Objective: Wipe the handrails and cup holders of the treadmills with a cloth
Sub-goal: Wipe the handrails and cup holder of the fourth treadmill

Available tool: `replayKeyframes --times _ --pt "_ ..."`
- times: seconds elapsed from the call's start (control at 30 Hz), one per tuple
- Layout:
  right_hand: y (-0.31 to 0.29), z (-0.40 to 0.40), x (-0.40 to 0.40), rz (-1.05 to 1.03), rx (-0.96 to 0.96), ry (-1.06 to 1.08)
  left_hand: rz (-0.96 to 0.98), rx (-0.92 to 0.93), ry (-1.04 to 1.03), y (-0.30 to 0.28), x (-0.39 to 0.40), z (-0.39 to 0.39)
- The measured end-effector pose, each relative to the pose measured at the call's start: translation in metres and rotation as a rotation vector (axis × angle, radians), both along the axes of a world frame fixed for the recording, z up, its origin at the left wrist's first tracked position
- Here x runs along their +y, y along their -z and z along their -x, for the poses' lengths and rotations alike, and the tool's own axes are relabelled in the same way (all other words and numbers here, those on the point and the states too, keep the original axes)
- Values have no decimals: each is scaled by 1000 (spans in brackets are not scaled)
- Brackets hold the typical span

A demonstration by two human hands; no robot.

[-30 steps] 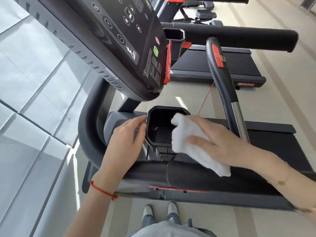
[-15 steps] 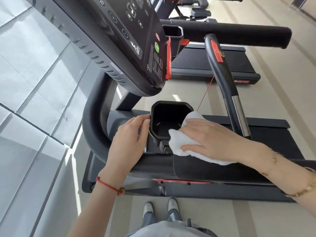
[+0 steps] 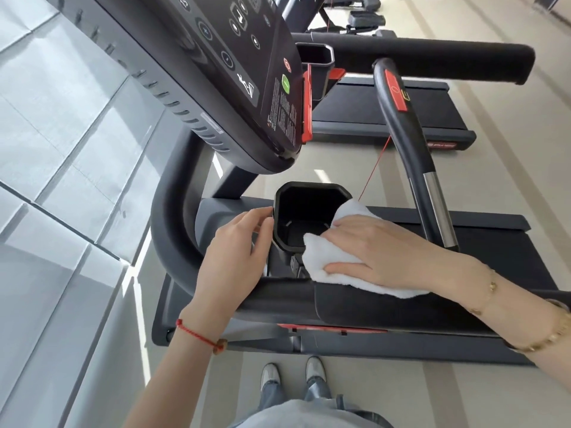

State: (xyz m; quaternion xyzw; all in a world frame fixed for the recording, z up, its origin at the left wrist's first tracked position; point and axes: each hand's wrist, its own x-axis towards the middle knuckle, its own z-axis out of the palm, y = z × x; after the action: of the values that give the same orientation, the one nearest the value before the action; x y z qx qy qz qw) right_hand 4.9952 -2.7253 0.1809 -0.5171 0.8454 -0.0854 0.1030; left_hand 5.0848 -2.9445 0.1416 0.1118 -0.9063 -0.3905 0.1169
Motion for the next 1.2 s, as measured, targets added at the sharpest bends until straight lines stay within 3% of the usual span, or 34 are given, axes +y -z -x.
replayKeyframes --times 0.17,0.43,0.53,0.63,0.73,0.9,1.07,1.2 --pt "11 -12 -43 6 -23 53 6 11 -11 0 3 -1" --pt "11 5 22 132 -62 -1 24 22 -22 0 0 4" --pt "10 6 18 376 -211 241 60 12 -35 -1 2 9" --pt "6 18 4 544 -162 431 70 -5 -46 -1 8 17" --pt "12 37 -23 472 -77 336 83 -22 -71 -1 14 24" --pt "26 56 -55 127 136 210 123 -13 -92 4 17 27" --pt "25 72 -19 105 -95 275 116 -20 -110 6 14 27" --pt "19 78 -53 65 -16 177 116 12 -105 5 16 27"
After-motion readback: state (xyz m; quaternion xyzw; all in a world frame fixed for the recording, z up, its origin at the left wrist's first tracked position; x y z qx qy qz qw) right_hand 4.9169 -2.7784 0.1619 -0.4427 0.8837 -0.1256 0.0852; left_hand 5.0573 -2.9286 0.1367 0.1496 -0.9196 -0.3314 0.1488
